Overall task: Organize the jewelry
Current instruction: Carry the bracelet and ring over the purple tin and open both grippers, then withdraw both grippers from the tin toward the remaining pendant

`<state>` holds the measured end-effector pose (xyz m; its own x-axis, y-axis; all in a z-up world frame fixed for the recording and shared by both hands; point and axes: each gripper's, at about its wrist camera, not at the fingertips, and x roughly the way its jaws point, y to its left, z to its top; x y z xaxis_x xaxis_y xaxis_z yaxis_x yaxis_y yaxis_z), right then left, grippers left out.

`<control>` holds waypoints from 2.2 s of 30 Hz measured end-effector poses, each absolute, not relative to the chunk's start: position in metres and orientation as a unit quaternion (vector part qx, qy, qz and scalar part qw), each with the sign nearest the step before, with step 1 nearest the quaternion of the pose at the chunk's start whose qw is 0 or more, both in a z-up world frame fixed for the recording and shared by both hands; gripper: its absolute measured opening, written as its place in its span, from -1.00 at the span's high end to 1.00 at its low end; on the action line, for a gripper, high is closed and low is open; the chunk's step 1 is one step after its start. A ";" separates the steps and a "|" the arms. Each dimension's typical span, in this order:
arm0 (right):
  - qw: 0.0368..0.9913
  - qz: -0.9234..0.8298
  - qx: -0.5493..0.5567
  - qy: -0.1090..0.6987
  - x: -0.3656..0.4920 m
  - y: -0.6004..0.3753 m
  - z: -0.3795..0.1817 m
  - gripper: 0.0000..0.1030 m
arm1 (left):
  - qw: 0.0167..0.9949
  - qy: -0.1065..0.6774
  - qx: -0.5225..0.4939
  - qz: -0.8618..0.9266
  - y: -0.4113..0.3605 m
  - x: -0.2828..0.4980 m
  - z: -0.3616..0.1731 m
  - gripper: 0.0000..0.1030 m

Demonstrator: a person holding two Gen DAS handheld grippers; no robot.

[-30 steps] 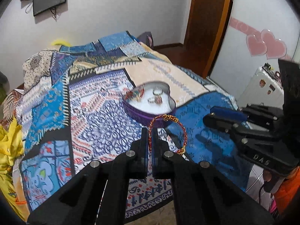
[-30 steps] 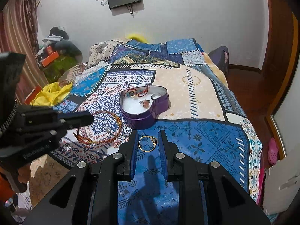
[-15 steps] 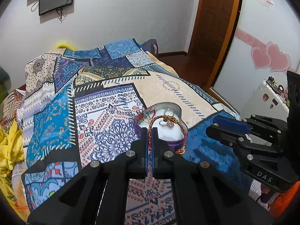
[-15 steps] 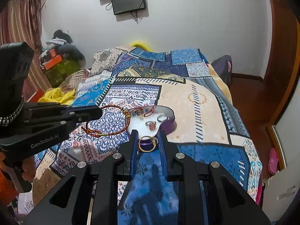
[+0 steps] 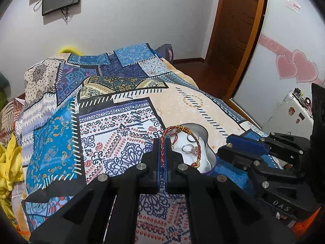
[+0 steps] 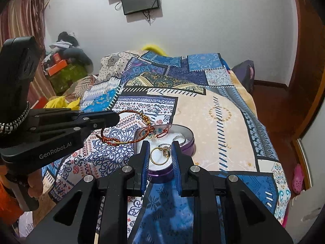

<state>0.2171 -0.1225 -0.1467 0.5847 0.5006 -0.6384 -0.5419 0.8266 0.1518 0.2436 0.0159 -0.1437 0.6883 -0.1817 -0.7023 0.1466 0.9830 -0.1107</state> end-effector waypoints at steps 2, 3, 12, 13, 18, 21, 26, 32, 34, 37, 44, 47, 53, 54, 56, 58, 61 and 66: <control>0.888 0.293 -0.032 0.353 0.220 -0.121 -0.150 0.62 | 0.918 0.387 -0.022 -0.088 0.015 0.249 -0.147 0.98; 0.887 0.293 -0.033 0.355 0.222 -0.120 -0.151 0.62 | 0.916 0.390 -0.021 -0.088 0.015 0.252 -0.150 0.98; 0.881 0.294 -0.033 0.369 0.232 -0.114 -0.163 0.62 | 0.904 0.415 -0.017 -0.099 0.009 0.272 -0.170 0.98; 0.880 0.294 -0.033 0.371 0.233 -0.114 -0.165 0.62 | 0.903 0.417 -0.018 -0.101 0.008 0.274 -0.171 0.98; 0.873 0.299 -0.032 0.383 0.239 -0.113 -0.169 0.61 | 0.899 0.424 -0.014 -0.110 0.004 0.277 -0.176 0.98; 0.874 0.299 -0.032 0.382 0.239 -0.113 -0.169 0.61 | 0.899 0.425 -0.011 -0.111 0.003 0.276 -0.176 0.98; 0.871 0.301 -0.035 0.386 0.240 -0.113 -0.168 0.61 | 0.899 0.424 -0.012 -0.114 0.005 0.273 -0.173 0.96; 0.869 0.301 -0.040 0.391 0.239 -0.112 -0.167 0.57 | 0.900 0.421 -0.008 -0.111 0.007 0.267 -0.168 0.82; 0.869 0.300 -0.040 0.392 0.238 -0.112 -0.166 0.55 | 0.902 0.419 -0.008 -0.108 0.008 0.264 -0.164 0.80; 0.870 0.298 -0.041 0.391 0.235 -0.114 -0.164 0.55 | 0.903 0.415 -0.009 -0.106 0.010 0.258 -0.159 0.77; 0.876 0.293 -0.043 0.381 0.224 -0.120 -0.154 0.55 | 0.909 0.405 -0.011 -0.098 0.015 0.240 -0.146 0.47; 0.877 0.292 -0.045 0.380 0.219 -0.122 -0.152 0.55 | 0.911 0.401 -0.009 -0.095 0.016 0.230 -0.142 0.40; 0.871 0.293 -0.048 0.391 0.209 -0.123 -0.159 0.55 | 0.907 0.410 -0.008 -0.093 0.017 0.214 -0.146 0.38; 0.870 0.294 -0.047 0.394 0.207 -0.123 -0.161 0.55 | 0.906 0.412 -0.006 -0.091 0.018 0.211 -0.148 0.38; 0.867 0.296 -0.047 0.399 0.204 -0.123 -0.164 0.55 | 0.904 0.418 -0.004 -0.089 0.018 0.206 -0.152 0.38; 0.862 0.299 -0.050 0.406 0.200 -0.121 -0.169 0.55 | 0.901 0.425 -0.004 -0.088 0.020 0.201 -0.157 0.38; 0.856 0.302 -0.055 0.416 0.195 -0.118 -0.177 0.55 | 0.896 0.435 -0.003 -0.087 0.021 0.194 -0.164 0.38; 0.844 0.309 -0.060 0.434 0.188 -0.110 -0.193 0.55 | 0.890 0.447 0.002 -0.087 0.022 0.183 -0.173 0.38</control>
